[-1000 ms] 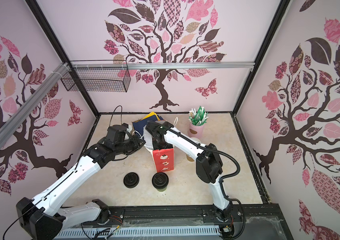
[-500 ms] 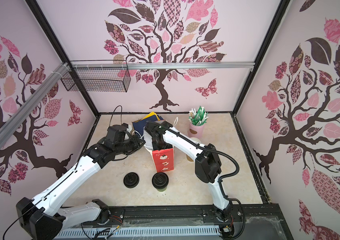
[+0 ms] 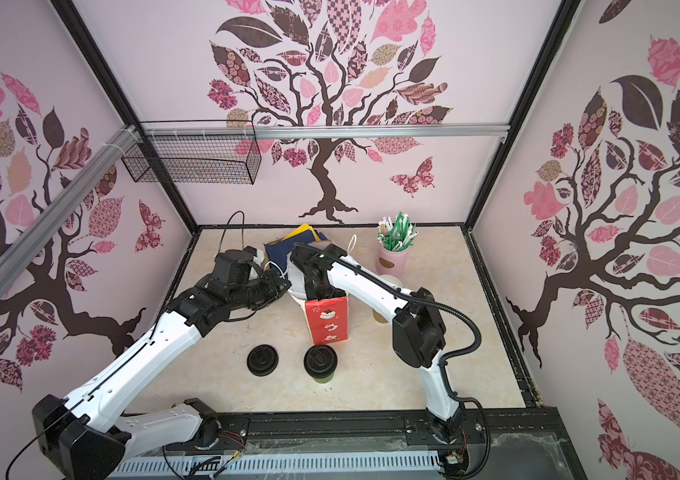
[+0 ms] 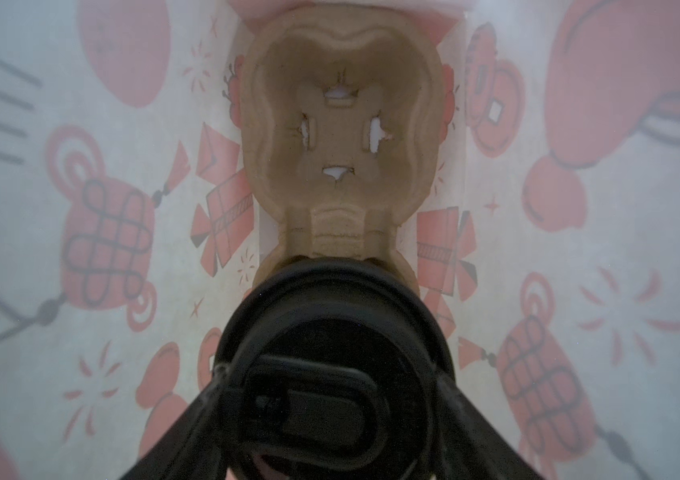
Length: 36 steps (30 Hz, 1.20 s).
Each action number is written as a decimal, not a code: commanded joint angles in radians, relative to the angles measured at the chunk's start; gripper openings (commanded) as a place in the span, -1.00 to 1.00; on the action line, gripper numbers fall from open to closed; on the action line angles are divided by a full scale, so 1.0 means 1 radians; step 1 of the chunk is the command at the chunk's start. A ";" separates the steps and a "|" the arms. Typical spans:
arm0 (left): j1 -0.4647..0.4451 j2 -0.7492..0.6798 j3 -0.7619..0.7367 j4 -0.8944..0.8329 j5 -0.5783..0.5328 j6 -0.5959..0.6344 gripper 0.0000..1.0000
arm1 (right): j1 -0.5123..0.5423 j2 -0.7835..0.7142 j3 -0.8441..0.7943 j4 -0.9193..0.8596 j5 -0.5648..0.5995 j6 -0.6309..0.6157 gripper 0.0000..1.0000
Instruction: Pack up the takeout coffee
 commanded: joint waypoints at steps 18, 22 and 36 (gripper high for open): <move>0.000 -0.004 0.022 -0.019 -0.012 0.018 -1.00 | 0.011 0.029 0.098 -0.125 0.014 0.008 0.12; 0.000 -0.001 0.024 -0.015 -0.010 0.019 -1.00 | 0.011 0.022 0.006 -0.079 -0.001 0.008 0.12; 0.000 0.003 0.028 -0.005 -0.007 0.019 -1.00 | 0.011 0.026 -0.117 -0.087 -0.022 -0.004 0.12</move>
